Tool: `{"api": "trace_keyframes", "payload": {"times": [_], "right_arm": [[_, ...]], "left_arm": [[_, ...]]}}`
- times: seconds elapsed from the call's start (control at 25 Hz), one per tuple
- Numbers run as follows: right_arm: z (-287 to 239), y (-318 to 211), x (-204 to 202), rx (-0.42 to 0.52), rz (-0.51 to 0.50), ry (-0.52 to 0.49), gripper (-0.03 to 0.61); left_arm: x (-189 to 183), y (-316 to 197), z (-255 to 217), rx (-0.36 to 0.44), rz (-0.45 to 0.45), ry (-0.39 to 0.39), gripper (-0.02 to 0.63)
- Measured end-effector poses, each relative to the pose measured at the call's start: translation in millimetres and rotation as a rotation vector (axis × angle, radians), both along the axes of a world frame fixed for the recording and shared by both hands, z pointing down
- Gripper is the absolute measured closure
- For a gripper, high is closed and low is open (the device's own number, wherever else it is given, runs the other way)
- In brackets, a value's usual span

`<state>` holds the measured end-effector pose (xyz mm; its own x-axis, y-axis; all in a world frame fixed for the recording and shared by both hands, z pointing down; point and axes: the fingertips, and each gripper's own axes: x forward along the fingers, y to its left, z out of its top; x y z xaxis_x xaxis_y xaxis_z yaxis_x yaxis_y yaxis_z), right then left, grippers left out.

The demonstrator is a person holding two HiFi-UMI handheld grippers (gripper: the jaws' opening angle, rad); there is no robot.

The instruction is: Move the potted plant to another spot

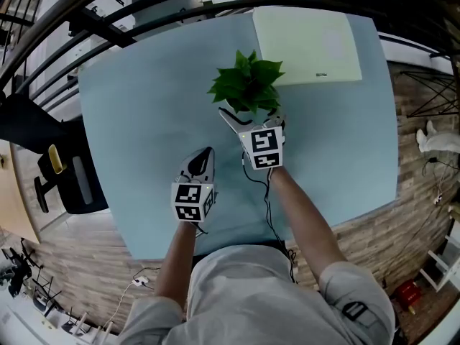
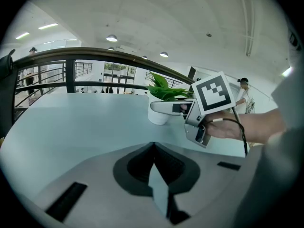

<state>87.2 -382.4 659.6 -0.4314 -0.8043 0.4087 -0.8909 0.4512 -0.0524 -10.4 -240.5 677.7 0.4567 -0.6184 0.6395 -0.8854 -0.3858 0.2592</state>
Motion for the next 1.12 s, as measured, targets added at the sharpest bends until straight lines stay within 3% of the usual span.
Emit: {"api": "trace_keyframes", "payload": {"times": [0.52,0.76,0.88,1.04,1.12], "right_arm": [[5.0,21.0,3.4,-0.021,-0.005,-0.009,0.006],[23.4,46.6,20.6,-0.092,-0.001,0.052,0.031],[28.9,68.9,31.2,-0.115,0.024,0.089,0.188],[19.0,89.2,47.9,-0.034,0.086,0.2,0.555],[13.7,97.9,47.3,-0.005,0.082,0.219,0.574]], "left_arm": [[-1.5,8.1,-0.9,-0.01,-0.036,0.002,0.601],[8.8,12.7,-1.4,-0.016,-0.07,0.019,0.601],[13.8,21.2,-4.4,-0.023,-0.081,0.025,0.601],[15.8,28.8,-10.5,-0.021,-0.074,0.03,0.601],[13.5,30.3,-15.9,-0.011,-0.074,0.034,0.601]]}}
